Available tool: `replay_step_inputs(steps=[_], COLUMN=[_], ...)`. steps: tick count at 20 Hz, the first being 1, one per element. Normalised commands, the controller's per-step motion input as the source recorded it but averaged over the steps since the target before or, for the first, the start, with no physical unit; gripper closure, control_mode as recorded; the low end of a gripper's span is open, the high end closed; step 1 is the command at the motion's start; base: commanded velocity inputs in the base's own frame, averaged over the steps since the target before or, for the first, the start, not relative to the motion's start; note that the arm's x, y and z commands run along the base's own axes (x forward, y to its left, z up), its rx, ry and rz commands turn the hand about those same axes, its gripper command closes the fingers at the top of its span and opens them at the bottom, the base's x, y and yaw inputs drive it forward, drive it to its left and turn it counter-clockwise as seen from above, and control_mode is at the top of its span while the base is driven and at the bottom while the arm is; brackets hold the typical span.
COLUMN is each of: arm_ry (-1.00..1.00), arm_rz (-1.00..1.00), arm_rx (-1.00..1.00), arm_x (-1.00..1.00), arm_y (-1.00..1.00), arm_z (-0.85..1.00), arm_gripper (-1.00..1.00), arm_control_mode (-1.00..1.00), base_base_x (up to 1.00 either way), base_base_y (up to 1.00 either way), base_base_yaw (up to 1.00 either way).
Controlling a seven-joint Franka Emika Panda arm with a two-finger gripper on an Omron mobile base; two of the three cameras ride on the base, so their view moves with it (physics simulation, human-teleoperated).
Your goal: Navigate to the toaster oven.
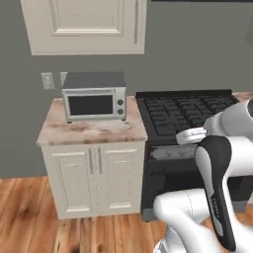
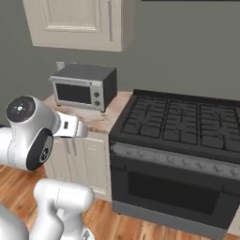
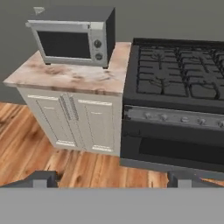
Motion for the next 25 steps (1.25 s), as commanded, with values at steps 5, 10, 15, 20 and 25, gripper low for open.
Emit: replay_step_inputs(steps=[5, 10, 15, 20, 25], arm_ry=[0.00, 0.00, 0.00, 0.00, 0.00], arm_rz=[0.00, 0.00, 0.00, 0.00, 0.00], arm_rx=[0.00, 0.00, 0.00, 0.00, 0.00], arm_x=[0.00, 0.00, 0.00, 0.00, 0.00], arm_y=[0.00, 0.00, 0.00, 0.00, 0.00], arm_z=[0.00, 0.00, 0.00, 0.00, 0.00], arm_gripper=[-1.00, -1.00, -1.00, -1.00, -1.00], arm_control_mode=[1.00, 1.00, 1.00, 1.00, 1.00], base_base_x=[1.00, 1.00, 1.00, 0.97, 0.99], base_base_y=[1.00, 0.29, -0.12, 0.63, 0.98], base_base_yaw=[-0.13, -0.08, -0.05, -0.20, -0.47])
